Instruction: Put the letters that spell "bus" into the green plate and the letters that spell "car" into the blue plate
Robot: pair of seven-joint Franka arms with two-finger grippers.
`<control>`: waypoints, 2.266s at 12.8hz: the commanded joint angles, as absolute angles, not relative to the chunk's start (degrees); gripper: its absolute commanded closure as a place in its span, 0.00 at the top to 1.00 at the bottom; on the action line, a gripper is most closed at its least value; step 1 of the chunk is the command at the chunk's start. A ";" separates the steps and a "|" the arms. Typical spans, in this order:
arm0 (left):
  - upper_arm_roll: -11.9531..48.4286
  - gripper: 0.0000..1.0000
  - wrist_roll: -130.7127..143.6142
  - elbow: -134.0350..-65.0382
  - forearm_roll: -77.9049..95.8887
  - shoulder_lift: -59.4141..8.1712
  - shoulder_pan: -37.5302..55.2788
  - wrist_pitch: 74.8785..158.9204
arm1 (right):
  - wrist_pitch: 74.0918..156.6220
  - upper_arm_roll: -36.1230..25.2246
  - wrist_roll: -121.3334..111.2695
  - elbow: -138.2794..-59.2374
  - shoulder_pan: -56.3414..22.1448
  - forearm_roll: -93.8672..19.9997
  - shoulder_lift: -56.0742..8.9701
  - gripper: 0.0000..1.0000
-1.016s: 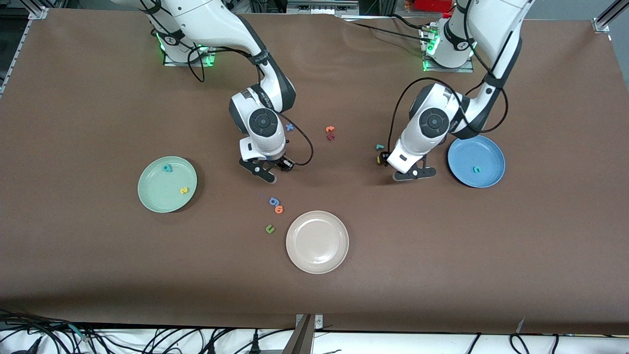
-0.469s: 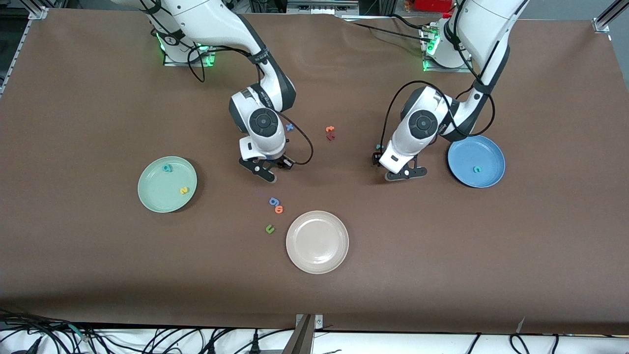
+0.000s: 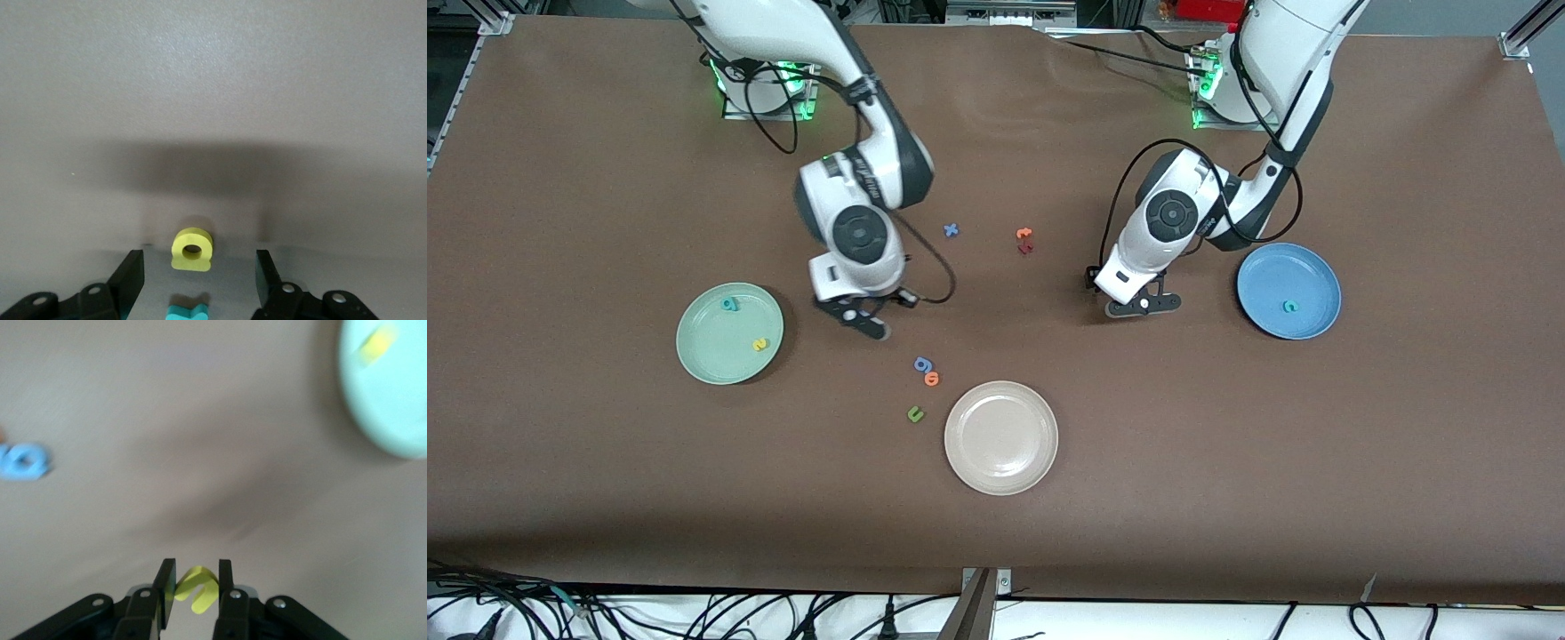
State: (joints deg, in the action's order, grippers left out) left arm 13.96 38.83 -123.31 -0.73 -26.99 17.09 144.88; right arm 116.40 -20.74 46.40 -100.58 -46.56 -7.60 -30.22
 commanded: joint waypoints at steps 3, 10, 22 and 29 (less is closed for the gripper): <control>13.80 0.74 38.94 -122.78 -0.44 -27.51 17.23 144.84 | 114.61 -30.76 20.87 -101.69 -42.22 -8.53 -30.93 0.05; 13.71 0.62 38.94 -122.96 -0.53 -27.69 17.05 144.84 | 114.53 -30.50 9.84 -100.99 -35.06 -10.99 -33.84 0.91; 12.84 0.01 37.71 -122.52 -0.53 -27.25 16.35 144.58 | 84.90 -32.17 8.61 -85.08 -35.33 -7.84 -11.02 1.00; 10.12 0.03 17.27 -123.40 -0.53 -20.05 7.75 135.45 | 84.29 -16.49 -0.35 -85.08 -19.74 -3.87 -5.10 1.00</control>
